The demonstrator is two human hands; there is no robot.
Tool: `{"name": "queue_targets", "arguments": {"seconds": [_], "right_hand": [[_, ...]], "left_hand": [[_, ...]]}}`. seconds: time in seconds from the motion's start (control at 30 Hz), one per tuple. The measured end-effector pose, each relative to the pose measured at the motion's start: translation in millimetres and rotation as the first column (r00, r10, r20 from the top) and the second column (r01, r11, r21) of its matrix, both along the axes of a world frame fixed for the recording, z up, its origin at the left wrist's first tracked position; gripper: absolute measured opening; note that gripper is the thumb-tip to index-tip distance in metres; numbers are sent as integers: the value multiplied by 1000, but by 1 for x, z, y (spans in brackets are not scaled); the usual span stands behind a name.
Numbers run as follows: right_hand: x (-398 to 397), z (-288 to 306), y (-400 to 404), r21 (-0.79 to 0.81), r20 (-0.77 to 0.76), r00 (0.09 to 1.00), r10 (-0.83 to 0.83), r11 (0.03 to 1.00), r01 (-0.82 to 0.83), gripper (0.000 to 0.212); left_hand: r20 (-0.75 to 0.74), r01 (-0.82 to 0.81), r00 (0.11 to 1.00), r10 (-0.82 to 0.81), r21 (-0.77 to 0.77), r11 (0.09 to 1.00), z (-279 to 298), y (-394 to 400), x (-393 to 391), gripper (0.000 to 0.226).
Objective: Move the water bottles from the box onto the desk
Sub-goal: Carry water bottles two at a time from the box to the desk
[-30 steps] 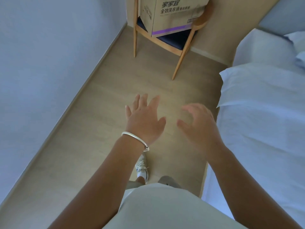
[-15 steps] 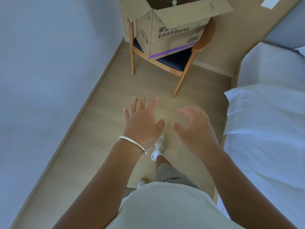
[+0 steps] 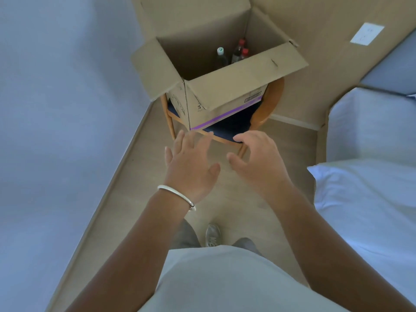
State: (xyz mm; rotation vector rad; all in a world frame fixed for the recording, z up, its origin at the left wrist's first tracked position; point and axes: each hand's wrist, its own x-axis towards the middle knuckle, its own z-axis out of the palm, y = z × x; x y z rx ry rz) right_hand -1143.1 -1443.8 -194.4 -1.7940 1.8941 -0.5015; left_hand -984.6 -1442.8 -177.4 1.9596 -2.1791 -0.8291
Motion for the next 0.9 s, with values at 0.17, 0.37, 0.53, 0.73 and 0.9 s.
{"name": "queue_targets", "arguments": {"seconds": [0.17,0.37,0.53,0.73,0.9], "right_hand": [[-13,2,-66,1,62,997,-47,999,47,41],[-11,1,-165,42,15,993,-119,992,118,41],[-3,12,-256,146,-45,985,-169,974,174,41],[0,17,-340,142,-50,971,-233,961,238,40],[-2,12,-385,178,-85,965,-247,949,259,41]], "left_hand": [[-16,12,1000,-13,-18,1000,2,-73,-11,68],[-50,68,996,-71,-68,995,-3,-185,-17,64],[-92,88,991,-94,-63,994,-2,-287,-7,68],[-154,112,981,-119,-58,992,-5,-381,-1,67],[-155,94,983,-95,-17,995,-15,-428,1,67]]}}
